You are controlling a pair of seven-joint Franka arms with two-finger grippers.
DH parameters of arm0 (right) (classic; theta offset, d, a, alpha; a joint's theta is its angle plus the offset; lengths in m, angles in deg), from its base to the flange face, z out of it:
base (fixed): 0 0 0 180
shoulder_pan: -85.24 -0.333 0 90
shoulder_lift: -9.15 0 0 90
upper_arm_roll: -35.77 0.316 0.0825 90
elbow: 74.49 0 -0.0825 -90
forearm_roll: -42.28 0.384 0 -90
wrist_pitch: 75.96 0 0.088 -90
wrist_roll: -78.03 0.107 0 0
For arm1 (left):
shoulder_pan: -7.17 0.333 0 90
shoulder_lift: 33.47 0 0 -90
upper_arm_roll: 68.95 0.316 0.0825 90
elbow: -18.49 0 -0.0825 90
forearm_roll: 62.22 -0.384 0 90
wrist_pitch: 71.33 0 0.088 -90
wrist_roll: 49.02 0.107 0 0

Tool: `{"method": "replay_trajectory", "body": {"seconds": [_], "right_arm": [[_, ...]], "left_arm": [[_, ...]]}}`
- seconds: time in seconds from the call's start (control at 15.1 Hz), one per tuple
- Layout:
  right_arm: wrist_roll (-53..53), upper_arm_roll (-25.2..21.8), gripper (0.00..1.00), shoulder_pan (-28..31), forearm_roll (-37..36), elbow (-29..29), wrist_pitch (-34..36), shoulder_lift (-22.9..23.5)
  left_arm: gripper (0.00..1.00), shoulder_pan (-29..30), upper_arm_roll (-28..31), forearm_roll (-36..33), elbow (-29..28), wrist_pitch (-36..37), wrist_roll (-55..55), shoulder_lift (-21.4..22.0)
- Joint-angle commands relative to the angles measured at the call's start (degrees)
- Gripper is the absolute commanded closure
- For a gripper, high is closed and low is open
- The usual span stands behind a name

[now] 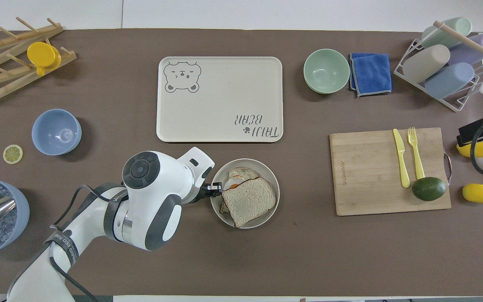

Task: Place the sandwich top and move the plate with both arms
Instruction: 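Close the left gripper on the grey plate rim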

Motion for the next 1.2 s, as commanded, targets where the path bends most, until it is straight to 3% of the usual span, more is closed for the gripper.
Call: {"method": "replay_trajectory", "body": {"seconds": [0.0,0.27,0.8,1.13], "right_arm": [[-1.03,-0.11,0.0,0.23,0.28,-0.98,0.06,-0.88],[-0.5,0.16,0.0,0.05,1.68,-0.8,-0.47,-0.71],[-0.59,0.33,0.0,-0.13,1.69,-1.15,0.23,-1.06],[-0.59,0.24,0.0,-0.04,1.69,-1.15,0.23,-1.06]], "left_arm": [[0.87,-1.27,0.74,1.63,-0.88,-1.4,1.3,0.19],[1.0,-1.8,0.74,1.89,-0.88,-1.4,1.3,0.19],[1.0,-0.22,0.74,2.24,0.0,-0.17,2.17,0.71],[1.0,6.8,0.82,4.62,6.66,11.76,7.09,2.56]]}}
